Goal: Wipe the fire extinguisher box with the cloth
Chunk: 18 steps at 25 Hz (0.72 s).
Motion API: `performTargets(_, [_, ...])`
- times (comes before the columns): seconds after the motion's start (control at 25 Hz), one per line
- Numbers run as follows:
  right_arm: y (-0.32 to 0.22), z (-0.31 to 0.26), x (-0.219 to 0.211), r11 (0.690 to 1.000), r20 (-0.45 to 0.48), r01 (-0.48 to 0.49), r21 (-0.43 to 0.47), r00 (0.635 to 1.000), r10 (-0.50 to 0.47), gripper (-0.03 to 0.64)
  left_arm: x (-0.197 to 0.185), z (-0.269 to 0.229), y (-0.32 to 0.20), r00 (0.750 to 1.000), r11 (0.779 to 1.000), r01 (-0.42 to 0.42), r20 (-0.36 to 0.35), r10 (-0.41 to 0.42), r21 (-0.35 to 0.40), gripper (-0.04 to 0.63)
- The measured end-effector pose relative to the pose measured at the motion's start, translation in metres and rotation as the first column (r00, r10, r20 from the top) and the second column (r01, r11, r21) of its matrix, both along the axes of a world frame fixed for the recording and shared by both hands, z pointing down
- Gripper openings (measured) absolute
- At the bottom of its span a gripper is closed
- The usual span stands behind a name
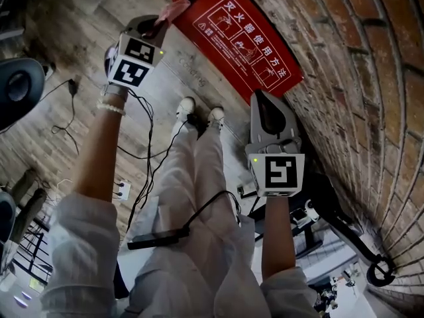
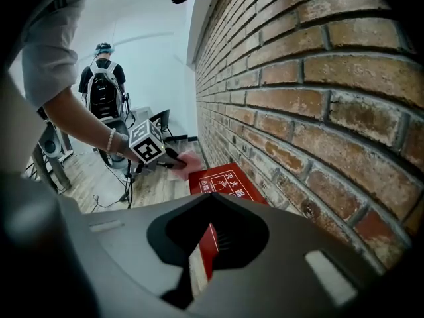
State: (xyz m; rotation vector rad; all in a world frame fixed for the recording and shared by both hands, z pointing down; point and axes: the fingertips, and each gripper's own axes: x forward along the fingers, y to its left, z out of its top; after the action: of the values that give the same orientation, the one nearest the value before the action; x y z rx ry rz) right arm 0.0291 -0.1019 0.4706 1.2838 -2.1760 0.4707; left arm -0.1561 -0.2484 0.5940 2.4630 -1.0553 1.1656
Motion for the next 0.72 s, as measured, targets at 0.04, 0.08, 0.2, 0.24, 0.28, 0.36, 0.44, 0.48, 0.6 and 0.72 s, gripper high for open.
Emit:
performTargets(0.04, [-0.001,0.000,-0.001,1.000,0.003,-0.001,0.000,1.000,0.001,0.005,0.002,0.000,0.001,1.000,1.000,-0.005,-0.001,0.005,-0.001,0.011])
performTargets(0.08, [-0.001,0.000,0.000,1.000,0.005,-0.003,0.001,1.000,0.003,0.005,0.004,0.000,0.002,1.000,1.000,-0.009,-0.004,0.009,-0.003,0.011])
performTargets(0.2, [-0.002,0.001,0.003,1.000,0.002,-0.004,0.002,1.000,0.004,0.005,0.014,0.003,0.005,1.000,1.000,-0.024,-0.015,0.024,-0.010,0.011])
performTargets(0.24, [-0.001,0.001,0.004,1.000,0.000,-0.001,0.002,1.000,0.001,0.005,0.017,0.004,0.007,0.999,0.999,-0.030,-0.020,0.029,-0.013,0.011])
performTargets(0.28, [-0.001,0.001,0.005,1.000,-0.001,0.000,0.000,1.000,0.000,0.005,0.021,0.005,0.008,0.999,0.999,-0.034,-0.027,0.034,-0.016,0.011])
performTargets(0.36, [0.000,0.003,0.008,1.000,-0.003,-0.002,-0.004,1.000,0.002,0.005,0.027,0.007,0.012,0.998,0.999,-0.040,-0.040,0.039,-0.024,0.011])
performTargets(0.44, [0.003,0.005,0.011,1.000,-0.001,-0.009,-0.006,1.000,0.009,0.005,0.033,0.011,0.015,0.998,0.998,-0.049,-0.043,0.047,-0.033,0.011])
performTargets(0.48, [0.004,0.006,0.012,1.000,-0.001,-0.009,-0.009,1.000,0.009,0.005,0.035,0.012,0.017,0.998,0.998,-0.054,-0.040,0.053,-0.037,0.011])
performTargets(0.6, [0.007,0.008,0.014,1.000,-0.002,-0.006,-0.017,1.000,0.006,0.005,0.040,0.014,0.019,0.998,0.997,-0.060,-0.035,0.058,-0.044,0.011])
performTargets(0.72, [0.010,0.009,0.015,1.000,0.003,-0.008,-0.018,1.000,0.008,0.005,0.043,0.013,0.020,0.998,0.997,-0.052,-0.046,0.050,-0.053,0.011])
